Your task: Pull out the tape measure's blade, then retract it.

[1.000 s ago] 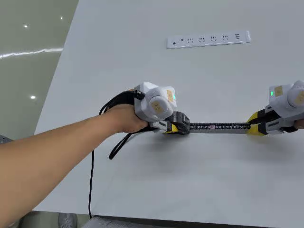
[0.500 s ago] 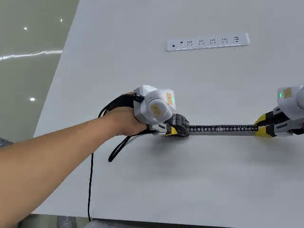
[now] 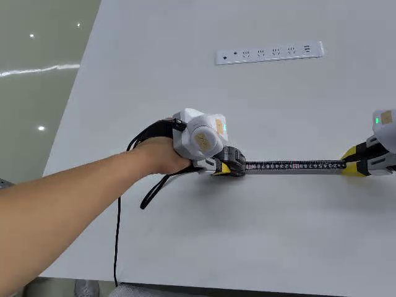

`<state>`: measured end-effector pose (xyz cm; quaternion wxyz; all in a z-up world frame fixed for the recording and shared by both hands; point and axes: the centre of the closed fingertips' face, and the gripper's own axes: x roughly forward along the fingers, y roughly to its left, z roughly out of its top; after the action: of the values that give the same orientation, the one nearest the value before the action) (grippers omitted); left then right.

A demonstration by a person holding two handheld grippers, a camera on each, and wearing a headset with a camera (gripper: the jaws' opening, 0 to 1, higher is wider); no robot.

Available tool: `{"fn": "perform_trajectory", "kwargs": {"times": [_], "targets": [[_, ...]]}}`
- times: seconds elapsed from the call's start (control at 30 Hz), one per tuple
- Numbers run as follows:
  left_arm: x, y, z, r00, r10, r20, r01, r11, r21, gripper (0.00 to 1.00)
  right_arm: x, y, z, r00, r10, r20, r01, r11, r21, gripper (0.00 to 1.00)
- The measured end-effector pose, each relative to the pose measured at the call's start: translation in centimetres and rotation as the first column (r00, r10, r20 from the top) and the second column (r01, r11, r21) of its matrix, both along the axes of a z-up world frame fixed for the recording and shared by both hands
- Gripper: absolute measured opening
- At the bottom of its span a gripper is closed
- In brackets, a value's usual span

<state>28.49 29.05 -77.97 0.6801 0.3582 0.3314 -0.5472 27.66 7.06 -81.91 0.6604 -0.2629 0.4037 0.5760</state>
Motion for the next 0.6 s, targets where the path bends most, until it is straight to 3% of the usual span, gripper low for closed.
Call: {"fn": "perform_trajectory", "kwargs": {"times": [0.6], "targets": [[0.0,0.0,0.0,1.0,-0.003,0.001,0.003,1.0,0.004,0.28,0.2,-1.9,-0.1,1.0,-0.014,-0.002,0.014,1.0,-0.016,0.09]]}}
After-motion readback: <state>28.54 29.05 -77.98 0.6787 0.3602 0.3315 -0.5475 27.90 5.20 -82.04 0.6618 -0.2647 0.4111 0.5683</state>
